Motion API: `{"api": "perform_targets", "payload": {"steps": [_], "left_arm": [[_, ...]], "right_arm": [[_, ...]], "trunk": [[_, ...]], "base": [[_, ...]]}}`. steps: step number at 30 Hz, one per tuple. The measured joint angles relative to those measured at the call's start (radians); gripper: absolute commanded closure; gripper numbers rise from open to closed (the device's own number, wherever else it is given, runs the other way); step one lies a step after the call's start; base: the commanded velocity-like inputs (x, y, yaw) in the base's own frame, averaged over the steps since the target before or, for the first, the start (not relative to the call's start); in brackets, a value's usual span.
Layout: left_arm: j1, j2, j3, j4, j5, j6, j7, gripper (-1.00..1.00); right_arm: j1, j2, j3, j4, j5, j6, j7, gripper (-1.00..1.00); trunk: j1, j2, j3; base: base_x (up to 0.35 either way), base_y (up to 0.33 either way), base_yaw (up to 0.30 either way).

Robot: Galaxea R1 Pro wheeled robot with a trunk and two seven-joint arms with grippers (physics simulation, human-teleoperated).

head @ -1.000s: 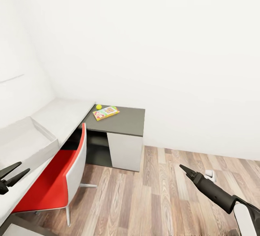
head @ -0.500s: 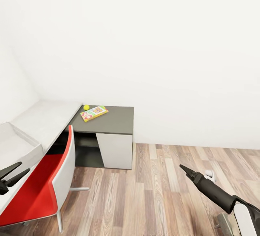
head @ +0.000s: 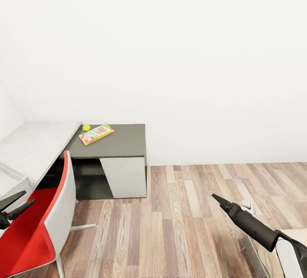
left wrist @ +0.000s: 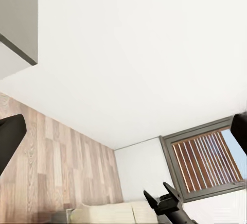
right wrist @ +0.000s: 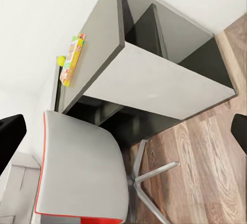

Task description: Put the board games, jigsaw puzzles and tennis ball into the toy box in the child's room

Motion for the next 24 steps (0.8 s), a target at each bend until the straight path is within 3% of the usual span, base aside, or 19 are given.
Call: {"api": "perform_targets", "payload": {"steps": [24], "left_arm": [[0.000,-0.001,-0.001,0.000,0.001,0.000,0.000,-1.00]], "right_arm": [[0.000,0.002,0.000,0.002,0.000,-0.002,-0.002,-1.00]], "trunk": [[0.000,0.000,-0.024]], "base": [[-0.171,0.000,-0.220]]}}
